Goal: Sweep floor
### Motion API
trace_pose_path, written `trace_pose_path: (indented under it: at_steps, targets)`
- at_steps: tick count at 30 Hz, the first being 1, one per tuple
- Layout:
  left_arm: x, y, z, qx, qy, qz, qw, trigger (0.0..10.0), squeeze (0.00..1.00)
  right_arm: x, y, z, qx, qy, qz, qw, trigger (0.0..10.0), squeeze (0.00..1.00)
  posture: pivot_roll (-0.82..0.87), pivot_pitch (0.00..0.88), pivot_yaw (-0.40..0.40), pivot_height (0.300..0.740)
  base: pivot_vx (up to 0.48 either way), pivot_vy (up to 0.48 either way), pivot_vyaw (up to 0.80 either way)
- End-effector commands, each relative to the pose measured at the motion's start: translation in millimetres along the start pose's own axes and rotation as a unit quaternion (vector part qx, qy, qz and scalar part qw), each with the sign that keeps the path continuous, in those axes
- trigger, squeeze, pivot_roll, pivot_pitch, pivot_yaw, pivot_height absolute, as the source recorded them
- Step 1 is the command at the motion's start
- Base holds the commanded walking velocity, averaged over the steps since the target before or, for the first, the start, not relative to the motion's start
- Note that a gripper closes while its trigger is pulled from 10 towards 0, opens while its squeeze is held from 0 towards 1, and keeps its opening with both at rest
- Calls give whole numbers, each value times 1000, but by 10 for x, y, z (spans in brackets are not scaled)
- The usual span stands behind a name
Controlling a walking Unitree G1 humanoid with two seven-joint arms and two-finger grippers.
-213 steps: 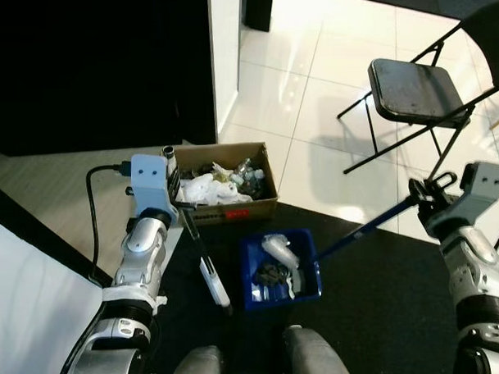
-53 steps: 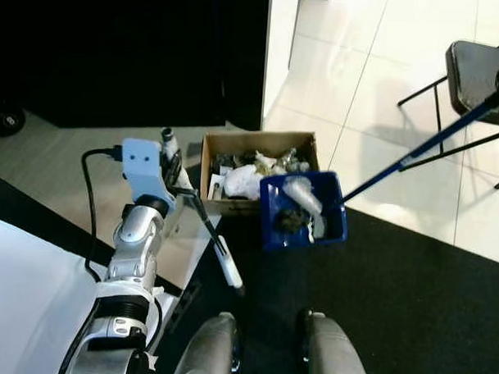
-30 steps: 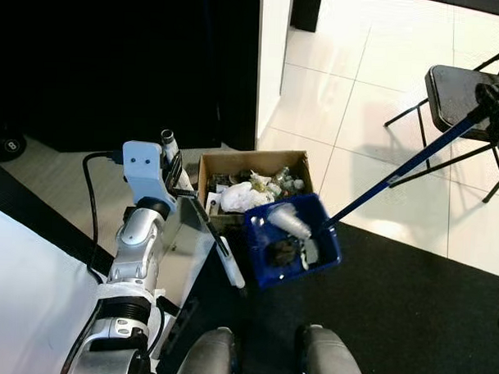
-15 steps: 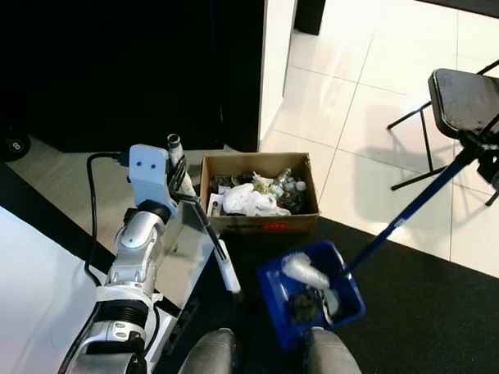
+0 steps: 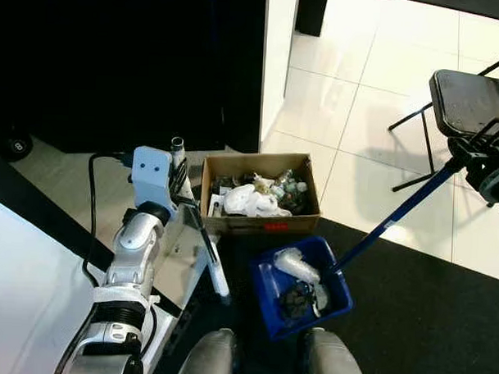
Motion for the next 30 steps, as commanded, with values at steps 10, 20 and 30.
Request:
trace_pose_path:
  at_steps: [10, 20, 30]
  targets:
    - [95, 6, 60, -8, 12, 22, 1000, 10000, 0, 734, 3, 11, -1, 12, 103, 995, 10000, 0, -21, 19, -10, 740, 114, 0, 0]
    - [104, 10, 85, -12, 15, 25, 999, 10000, 0, 877, -32, 6, -2, 13, 128, 992, 10000, 0, -19, 20, -10, 740, 375, 0, 0]
    - [111, 15, 79, -12, 17, 26, 999, 10000, 0, 912, -28, 61, -14, 8, 139, 990, 10000, 0, -17, 22, -11, 740, 408, 0, 0]
Point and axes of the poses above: a point about 5 cm out from each wrist's last joint towards the gripper, its own y axis pointing back from the gripper into the wrist, its own x axis along the axis of the wrist's last joint, z = x × y, the point moved 5 cm from there along -y, pointing out of the wrist towards the gripper
